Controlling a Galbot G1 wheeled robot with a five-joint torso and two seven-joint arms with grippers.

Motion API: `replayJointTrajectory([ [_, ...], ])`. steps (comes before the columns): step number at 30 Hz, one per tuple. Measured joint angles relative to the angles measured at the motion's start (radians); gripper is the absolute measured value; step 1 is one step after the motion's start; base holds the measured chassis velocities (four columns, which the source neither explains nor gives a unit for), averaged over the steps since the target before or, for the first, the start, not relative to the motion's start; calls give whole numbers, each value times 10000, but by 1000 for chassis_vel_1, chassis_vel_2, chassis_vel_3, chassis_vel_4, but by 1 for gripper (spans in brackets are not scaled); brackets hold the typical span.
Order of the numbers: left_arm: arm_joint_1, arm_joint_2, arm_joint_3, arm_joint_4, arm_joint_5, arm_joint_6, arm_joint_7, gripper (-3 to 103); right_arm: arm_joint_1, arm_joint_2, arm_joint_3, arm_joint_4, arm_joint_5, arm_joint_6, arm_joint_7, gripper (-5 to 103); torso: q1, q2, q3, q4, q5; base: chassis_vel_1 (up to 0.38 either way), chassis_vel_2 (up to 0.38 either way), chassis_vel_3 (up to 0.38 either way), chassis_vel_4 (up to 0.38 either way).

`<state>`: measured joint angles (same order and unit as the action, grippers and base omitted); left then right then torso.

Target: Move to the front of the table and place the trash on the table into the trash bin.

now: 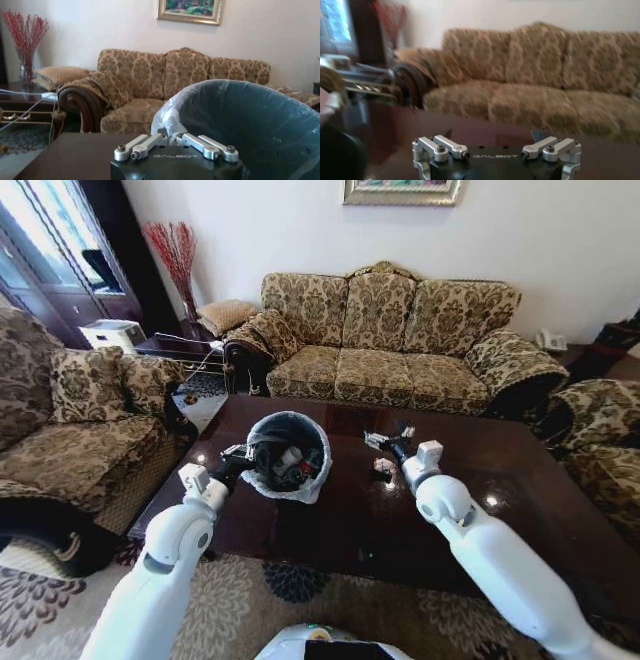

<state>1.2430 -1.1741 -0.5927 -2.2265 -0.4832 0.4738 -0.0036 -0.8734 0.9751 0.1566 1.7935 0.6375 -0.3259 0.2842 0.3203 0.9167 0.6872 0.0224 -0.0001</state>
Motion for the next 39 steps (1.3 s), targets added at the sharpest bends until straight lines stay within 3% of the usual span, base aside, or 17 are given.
replayJointTrajectory([
  [12, -143, -46, 94, 386, 289, -18, 2, 3, 557, 1455, 3, -3667, -921, 1411, -873, 100, 1, 0, 0, 1, -1, 0, 0, 0, 0],
  [24, -174, -67, 115, 348, 187, -147, -58, 3, 724, 1995, -319, -4484, -1089, 1737, -1186, 100, 0, 0, 0, -3, -1, -18, -21, -23, -16],
  [27, -136, -56, 88, 219, 176, -147, -73, 3, 763, 2099, -396, -4712, -1126, 1835, -1366, 85, 1, 0, 0, 5, -1, 0, 0, 0, 0],
  [29, -128, -43, 78, 181, 168, -147, -74, 3, 767, 2115, -407, -4759, -1137, 1841, -1440, 85, 0, 0, 0, 4, -1, 0, 0, 0, 0],
  [34, -101, -31, 55, 55, 160, -147, -75, 3, 805, 2165, -430, -4828, -1157, 1873, -1519, 64, -1, 1, 0, 2, 0, 0, 0, 0, 0],
  [35, -101, -31, 55, 55, 160, -147, -75, 3, 805, 2165, -430, -4828, -1157, 1873, -1519, 64, -1, 1, 0, 2, 0, 0, 0, 0, 0],
  [39, -88, -49, 64, 30, 160, -144, -75, 3, 807, 2141, -421, -4807, -1166, 1926, -1510, 42, -1, 3, -1, 2, -1, 0, 0, 0, 0],
])
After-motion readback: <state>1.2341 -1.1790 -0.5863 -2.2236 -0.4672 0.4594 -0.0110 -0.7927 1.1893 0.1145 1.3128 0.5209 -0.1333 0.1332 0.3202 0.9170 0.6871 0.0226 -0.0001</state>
